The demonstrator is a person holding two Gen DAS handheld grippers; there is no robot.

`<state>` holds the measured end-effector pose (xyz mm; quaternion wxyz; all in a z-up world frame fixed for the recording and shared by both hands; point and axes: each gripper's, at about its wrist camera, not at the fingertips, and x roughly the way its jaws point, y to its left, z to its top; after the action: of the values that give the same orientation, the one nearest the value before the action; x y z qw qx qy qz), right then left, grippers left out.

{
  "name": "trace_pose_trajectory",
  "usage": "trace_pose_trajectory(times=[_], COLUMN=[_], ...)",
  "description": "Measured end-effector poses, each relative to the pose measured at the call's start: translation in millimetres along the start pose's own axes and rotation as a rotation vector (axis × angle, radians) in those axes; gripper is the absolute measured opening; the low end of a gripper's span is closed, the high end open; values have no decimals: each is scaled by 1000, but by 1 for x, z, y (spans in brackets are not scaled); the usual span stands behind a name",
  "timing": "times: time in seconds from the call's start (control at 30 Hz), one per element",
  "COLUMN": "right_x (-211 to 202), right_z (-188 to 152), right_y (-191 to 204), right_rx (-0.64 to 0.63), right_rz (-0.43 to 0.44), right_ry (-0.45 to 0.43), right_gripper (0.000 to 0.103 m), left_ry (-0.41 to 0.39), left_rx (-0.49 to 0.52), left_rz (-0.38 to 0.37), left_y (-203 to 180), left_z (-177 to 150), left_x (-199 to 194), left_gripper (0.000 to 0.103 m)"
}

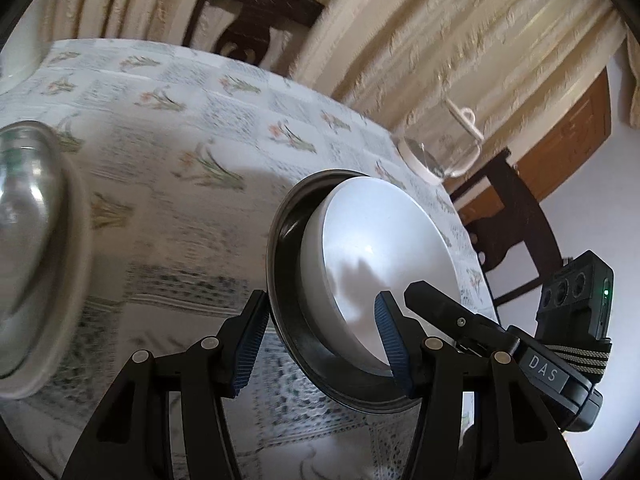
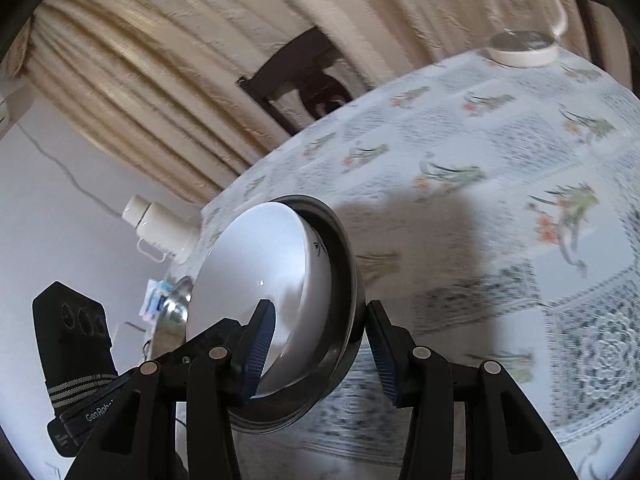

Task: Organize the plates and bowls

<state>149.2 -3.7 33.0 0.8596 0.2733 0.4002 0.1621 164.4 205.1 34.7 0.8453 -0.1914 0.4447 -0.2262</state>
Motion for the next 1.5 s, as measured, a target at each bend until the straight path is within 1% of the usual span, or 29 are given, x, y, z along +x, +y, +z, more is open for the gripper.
trace_pose_trajectory(times=[0.17,0.37,0.53,0.63,0.8,0.87,1.03,1.37,1.5], right_x=[16,42,70,85,109,116,128,150,151], right_z=[1,-2,-9,-14,-22,-25,-29,-36,-38], right_y=[39,90,126,143,160,164,175,182,184], right_rx=[-56,-124,-175,-193,-213,-223,-258,-281,-296], right_rz=[55,115,143,155,152,147,126,92,86], right_ry=[25,58,93,114,153,165,173,204,199], right_gripper=[50,50,50,50,50,50,50,50,50], left_ry=[-69,-153,-223,-246,-262,-263,-264,-224,-228], left_rx=[-25,-51,-81,-112,-153,-165,-191,-238,-227], left_rz=[17,64,103,118,144,152,165,172,185], left_y=[23,56,87,110,143,151,174,203,204], left_z=[7,16,21,23,20,19,18,16,18], left_x=[-39,-89,-126,-141,-153,-154,-153,-139,-138], left_gripper=[56,56,56,56,56,56,56,56,56])
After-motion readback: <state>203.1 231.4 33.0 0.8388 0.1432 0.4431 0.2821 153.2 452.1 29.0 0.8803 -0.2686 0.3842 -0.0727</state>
